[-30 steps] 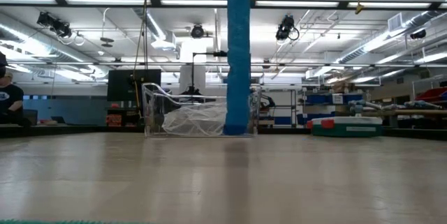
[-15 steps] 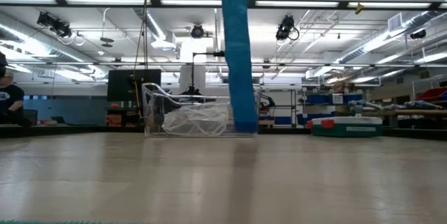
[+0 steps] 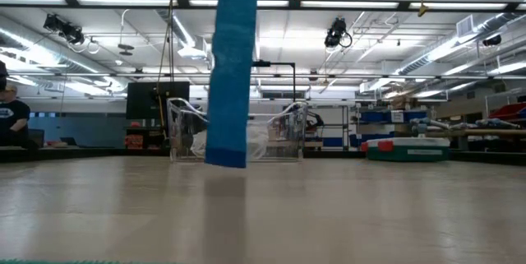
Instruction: Roll bandage
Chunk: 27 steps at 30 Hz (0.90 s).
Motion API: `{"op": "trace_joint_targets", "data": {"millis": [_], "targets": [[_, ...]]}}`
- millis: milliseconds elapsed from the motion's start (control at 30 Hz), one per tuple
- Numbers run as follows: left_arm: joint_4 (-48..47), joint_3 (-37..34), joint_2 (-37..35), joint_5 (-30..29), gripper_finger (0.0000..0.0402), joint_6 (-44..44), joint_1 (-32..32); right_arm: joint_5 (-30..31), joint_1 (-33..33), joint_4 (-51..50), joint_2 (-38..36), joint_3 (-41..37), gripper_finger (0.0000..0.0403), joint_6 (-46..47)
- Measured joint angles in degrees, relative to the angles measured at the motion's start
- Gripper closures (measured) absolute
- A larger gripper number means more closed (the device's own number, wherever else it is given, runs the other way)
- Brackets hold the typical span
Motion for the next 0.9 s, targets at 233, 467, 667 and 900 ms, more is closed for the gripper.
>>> {"op": "trace_joint_targets", "data": {"millis": [233, 467, 667, 900], "targets": [[0.1, 0.0, 0.0, -0.8, 0.0401, -3.7, -1.1, 7.9, -0.4, -9.3, 0.0, 0.0, 0.0403, -8.4], [0.2, 0.0, 0.0, -0.9, 0.0401, -6.8, -1.5, 18.0, -0.7, -12.9, 0.1, 0.0, 0.0403, -15.6], [0.7, 0.0, 0.0, -0.9, 0.0401, -7.4, -1.8, 18.3, -2.6, -11.4, 0.1, 0.0, 0.0403, -16.4], [-2.4, 0.0, 0.1, -2.1, 0.0401, -1.3, -1.8, 14.5, -1.4, -6.9, 0.0, 0.0, 0.0403, -14.5]]}}
